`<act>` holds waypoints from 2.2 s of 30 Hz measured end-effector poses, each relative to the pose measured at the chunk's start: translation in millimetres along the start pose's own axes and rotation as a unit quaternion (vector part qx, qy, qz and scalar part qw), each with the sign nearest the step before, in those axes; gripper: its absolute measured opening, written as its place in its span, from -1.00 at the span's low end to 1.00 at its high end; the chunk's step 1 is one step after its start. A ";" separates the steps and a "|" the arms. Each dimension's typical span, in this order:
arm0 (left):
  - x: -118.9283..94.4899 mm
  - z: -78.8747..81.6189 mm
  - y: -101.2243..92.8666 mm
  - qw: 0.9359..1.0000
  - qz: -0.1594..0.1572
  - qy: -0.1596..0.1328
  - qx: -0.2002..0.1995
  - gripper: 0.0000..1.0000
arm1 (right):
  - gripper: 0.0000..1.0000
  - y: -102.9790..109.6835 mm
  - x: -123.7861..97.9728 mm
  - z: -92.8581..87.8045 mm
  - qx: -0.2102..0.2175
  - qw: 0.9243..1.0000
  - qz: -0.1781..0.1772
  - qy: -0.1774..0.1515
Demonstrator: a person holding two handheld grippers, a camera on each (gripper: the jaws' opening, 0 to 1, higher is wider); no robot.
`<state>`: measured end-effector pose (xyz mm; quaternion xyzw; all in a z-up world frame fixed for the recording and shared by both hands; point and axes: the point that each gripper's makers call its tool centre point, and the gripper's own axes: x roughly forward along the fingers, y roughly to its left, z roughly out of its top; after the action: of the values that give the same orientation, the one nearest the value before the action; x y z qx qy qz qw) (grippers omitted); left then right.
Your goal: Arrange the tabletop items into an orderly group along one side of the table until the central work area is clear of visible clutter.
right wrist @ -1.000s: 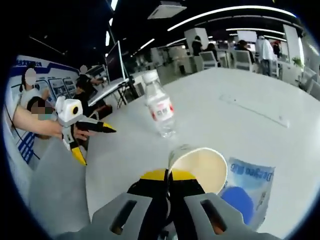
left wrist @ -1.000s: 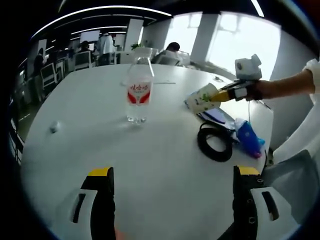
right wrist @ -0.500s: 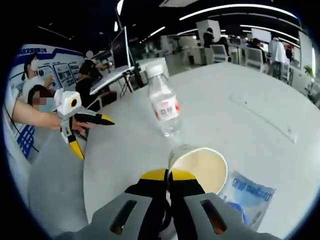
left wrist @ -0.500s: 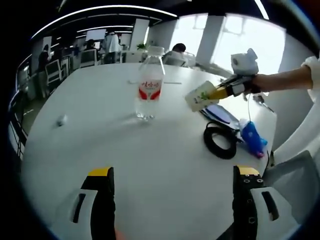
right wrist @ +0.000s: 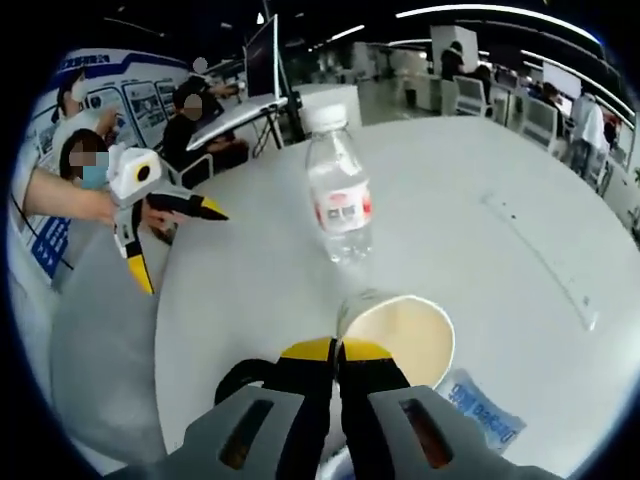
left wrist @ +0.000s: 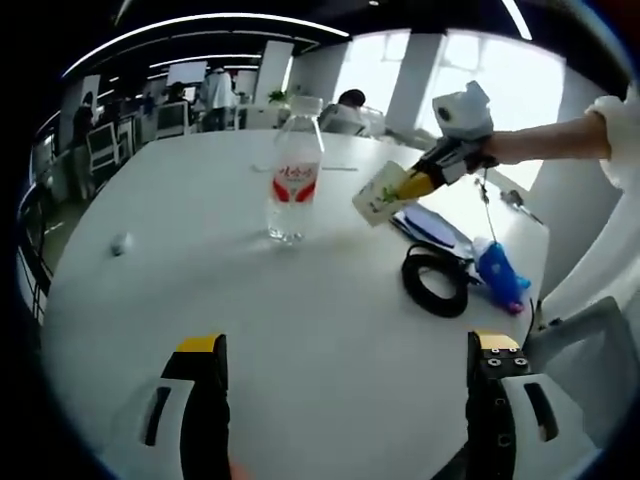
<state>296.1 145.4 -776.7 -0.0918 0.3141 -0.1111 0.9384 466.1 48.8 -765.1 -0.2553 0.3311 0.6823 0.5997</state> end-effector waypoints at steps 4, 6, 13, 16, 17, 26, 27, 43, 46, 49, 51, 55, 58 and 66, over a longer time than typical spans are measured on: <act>-0.3 4.8 3.0 1.000 0.002 -0.006 -0.001 0.92 | -1.00 -2.0 3.9 4.2 -0.019 1.000 0.006 0.019; -0.7 5.9 3.4 1.000 0.002 -0.008 0.000 0.92 | -1.00 -2.8 5.0 5.7 -0.023 0.999 0.007 0.022; -3.8 0.0 6.0 1.000 0.004 -0.009 -0.007 0.92 | -1.00 -7.8 11.8 2.5 -0.053 0.997 0.011 0.060; -3.9 -4.8 6.8 1.000 0.005 -0.007 -0.010 0.92 | -1.00 -7.0 14.1 2.8 -0.077 0.994 0.015 0.074; -3.9 -5.2 6.9 1.000 0.005 -0.007 -0.011 0.92 | -1.00 -7.0 14.4 3.1 -0.080 0.994 0.015 0.075; -3.9 -6.0 11.6 0.999 0.010 -0.016 -0.026 0.92 | -1.00 -7.9 21.7 14.5 -0.135 0.984 0.027 0.111; -3.8 -6.4 11.4 0.999 0.010 -0.016 -0.027 0.92 | -1.00 -8.4 22.9 16.3 -0.137 0.983 0.029 0.115; -7.8 -14.0 16.8 0.999 0.015 -0.016 -0.036 0.92 | -1.00 -1.4 34.5 14.5 -0.168 0.972 0.056 0.154; -7.1 -14.9 17.1 0.999 0.014 -0.017 -0.038 0.92 | -1.00 -2.4 36.5 14.4 -0.173 0.970 0.058 0.161; -6.7 -15.7 16.3 0.999 0.013 -0.018 -0.040 0.92 | -1.00 -4.3 37.3 12.8 -0.186 0.965 0.058 0.174; -6.6 -17.7 16.5 0.999 0.013 -0.017 -0.041 0.92 | -1.00 -5.3 37.8 12.7 -0.192 0.963 0.060 0.179; -8.3 -19.9 18.4 0.999 0.016 -0.018 -0.045 0.92 | -1.00 -4.1 38.5 12.4 -0.195 0.961 0.065 0.187; -8.9 -21.1 19.5 0.999 0.017 -0.018 -0.046 0.92 | -1.00 -4.3 40.2 12.2 -0.203 0.958 0.066 0.193; -8.1 -23.6 18.5 0.998 0.016 -0.019 -0.050 0.92 | -1.00 -3.8 41.7 10.9 -0.213 0.953 0.069 0.205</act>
<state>278.2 162.9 -795.2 -0.1358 0.3026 -0.0785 0.9401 464.1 84.3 -789.6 -0.4884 0.3104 0.7094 0.4022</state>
